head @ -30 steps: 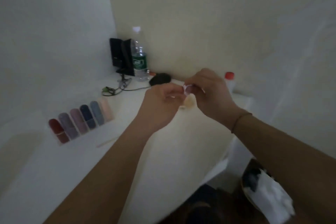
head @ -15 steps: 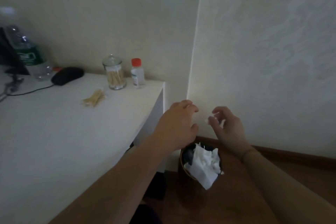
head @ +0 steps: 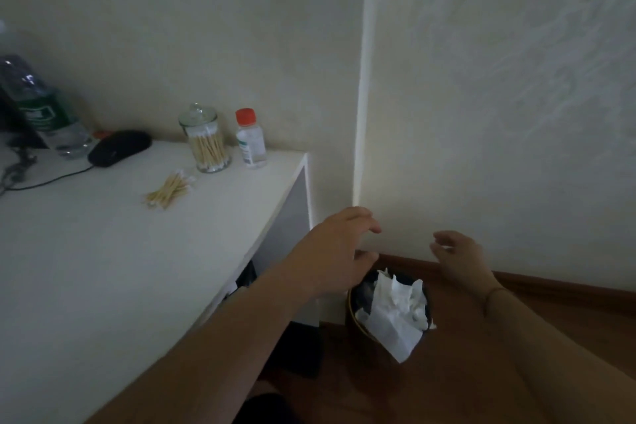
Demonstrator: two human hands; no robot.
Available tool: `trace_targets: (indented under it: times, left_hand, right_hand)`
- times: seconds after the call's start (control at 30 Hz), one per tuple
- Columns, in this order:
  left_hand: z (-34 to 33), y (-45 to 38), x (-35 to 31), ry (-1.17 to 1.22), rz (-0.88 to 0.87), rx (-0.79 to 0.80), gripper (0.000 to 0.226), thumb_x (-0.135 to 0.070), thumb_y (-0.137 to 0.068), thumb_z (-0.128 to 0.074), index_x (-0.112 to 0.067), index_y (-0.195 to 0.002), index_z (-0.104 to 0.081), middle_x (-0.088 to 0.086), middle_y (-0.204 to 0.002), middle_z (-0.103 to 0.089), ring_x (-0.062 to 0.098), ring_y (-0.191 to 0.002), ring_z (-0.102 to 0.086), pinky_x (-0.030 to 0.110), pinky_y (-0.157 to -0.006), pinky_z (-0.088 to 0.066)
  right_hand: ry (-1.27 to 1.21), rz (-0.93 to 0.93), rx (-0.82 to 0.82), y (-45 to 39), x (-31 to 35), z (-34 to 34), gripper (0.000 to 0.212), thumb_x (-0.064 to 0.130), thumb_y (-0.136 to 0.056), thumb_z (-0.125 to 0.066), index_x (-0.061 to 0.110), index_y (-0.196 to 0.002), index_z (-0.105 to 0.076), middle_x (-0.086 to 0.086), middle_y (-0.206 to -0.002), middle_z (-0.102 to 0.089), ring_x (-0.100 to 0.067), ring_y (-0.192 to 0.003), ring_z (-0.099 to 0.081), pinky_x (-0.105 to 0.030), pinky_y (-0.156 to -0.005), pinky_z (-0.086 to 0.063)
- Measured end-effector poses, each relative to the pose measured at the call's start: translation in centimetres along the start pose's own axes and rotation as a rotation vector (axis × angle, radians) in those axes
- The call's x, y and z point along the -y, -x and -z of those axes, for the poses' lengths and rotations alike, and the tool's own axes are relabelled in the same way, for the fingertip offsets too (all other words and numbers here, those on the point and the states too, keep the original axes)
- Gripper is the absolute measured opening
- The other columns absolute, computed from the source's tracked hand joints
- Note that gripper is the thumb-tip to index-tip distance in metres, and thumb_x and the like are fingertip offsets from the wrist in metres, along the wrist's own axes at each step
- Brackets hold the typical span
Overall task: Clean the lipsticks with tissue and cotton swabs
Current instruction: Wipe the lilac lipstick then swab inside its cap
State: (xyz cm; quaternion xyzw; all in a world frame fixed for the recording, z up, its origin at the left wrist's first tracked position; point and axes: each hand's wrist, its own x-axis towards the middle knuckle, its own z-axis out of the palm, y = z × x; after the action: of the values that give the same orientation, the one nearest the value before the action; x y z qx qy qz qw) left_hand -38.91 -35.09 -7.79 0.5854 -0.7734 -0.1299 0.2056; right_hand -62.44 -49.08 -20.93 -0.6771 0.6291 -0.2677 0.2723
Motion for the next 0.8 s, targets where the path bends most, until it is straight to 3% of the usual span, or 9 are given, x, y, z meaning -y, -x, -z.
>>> trace_targets:
  times: [0.17, 0.3, 0.43, 0.53, 0.63, 0.7, 0.8]
  left_hand:
    - [5.2, 2.5, -0.1, -0.024, -0.135, -0.127, 0.034, -0.031, -0.094, -0.056, -0.028, -0.128, -0.056, -0.011, -0.145, -0.043, 0.003, -0.135, -0.035, 0.02, -0.111, -0.026]
    - [10.3, 7.0, 3.3, -0.049, -0.088, -0.26, 0.03, -0.031, -0.093, -0.058, -0.026, -0.123, -0.06, -0.012, -0.133, -0.053, 0.0, -0.125, -0.046, 0.017, -0.106, -0.033]
    - [14.7, 14.6, 9.3, -0.224, 0.111, -0.321, 0.033, -0.044, -0.091, -0.051, -0.033, -0.12, -0.06, -0.016, -0.132, -0.054, -0.001, -0.123, -0.046, 0.022, -0.105, -0.038]
    - [17.7, 21.2, 12.7, -0.332, 0.272, -0.353, 0.034, -0.049, -0.089, -0.047, -0.036, -0.118, -0.06, -0.019, -0.131, -0.052, 0.0, -0.119, -0.048, 0.021, -0.101, -0.041]
    - [20.1, 27.5, 15.0, -0.363, 0.385, -0.467, 0.03, -0.046, -0.09, -0.049, -0.034, -0.114, -0.062, -0.021, -0.122, -0.054, -0.004, -0.113, -0.05, 0.018, -0.099, -0.04]
    - [21.0, 30.8, 15.9, -0.373, 0.444, -0.603, 0.02, -0.039, -0.089, -0.056, -0.033, -0.106, -0.065, -0.025, -0.108, -0.056, -0.009, -0.099, -0.051, 0.015, -0.09, -0.04]
    - [21.6, 33.9, 16.5, -0.431, 0.498, -0.73, 0.013, -0.034, -0.089, -0.054, -0.03, -0.093, -0.066, -0.021, -0.085, -0.056, -0.004, -0.075, -0.048, 0.021, -0.07, -0.043]
  right_hand:
    - [-0.229, 0.25, -0.253, 2.3, 9.0, 0.3, 0.015, 0.016, -0.09, -0.061, 0.019, -0.103, -0.068, -0.001, -0.091, -0.07, -0.016, -0.081, -0.065, -0.024, -0.069, -0.048]
    - [-0.422, 0.571, -0.221, 6.5, 21.0, -0.5, 0.017, 0.014, -0.089, -0.061, 0.025, -0.101, -0.066, 0.009, -0.08, -0.069, -0.013, -0.06, -0.062, -0.021, -0.052, -0.05]
    - [-0.488, 0.946, -0.131, 10.2, 31.9, -3.6, 0.015, 0.017, -0.086, -0.063, 0.024, -0.098, -0.069, 0.009, -0.075, -0.066, -0.009, -0.059, -0.057, -0.014, -0.052, -0.043]
    - [-0.286, 1.104, -0.046, 11.1, 38.2, -7.8, 0.015, 0.023, -0.085, -0.064, 0.024, -0.099, -0.069, 0.015, -0.082, -0.063, -0.003, -0.067, -0.056, -0.015, -0.061, -0.043]
    - [0.075, 1.078, 0.011, 10.9, 42.4, -11.6, 0.028, 0.019, -0.083, -0.065, 0.026, -0.11, -0.066, 0.007, -0.111, -0.063, -0.017, -0.103, -0.059, -0.027, -0.085, -0.043]
    - [0.324, 1.042, 0.11, 10.6, 43.9, -13.1, 0.039, 0.011, -0.081, -0.061, 0.031, -0.114, -0.062, 0.009, -0.125, -0.056, -0.015, -0.119, -0.049, -0.024, -0.095, -0.035]
    - [0.382, 1.01, 0.299, 11.4, 45.4, -14.6, 0.043, 0.006, -0.08, -0.057, 0.046, -0.098, -0.055, 0.014, -0.11, -0.053, -0.011, -0.111, -0.051, -0.023, -0.094, -0.037]
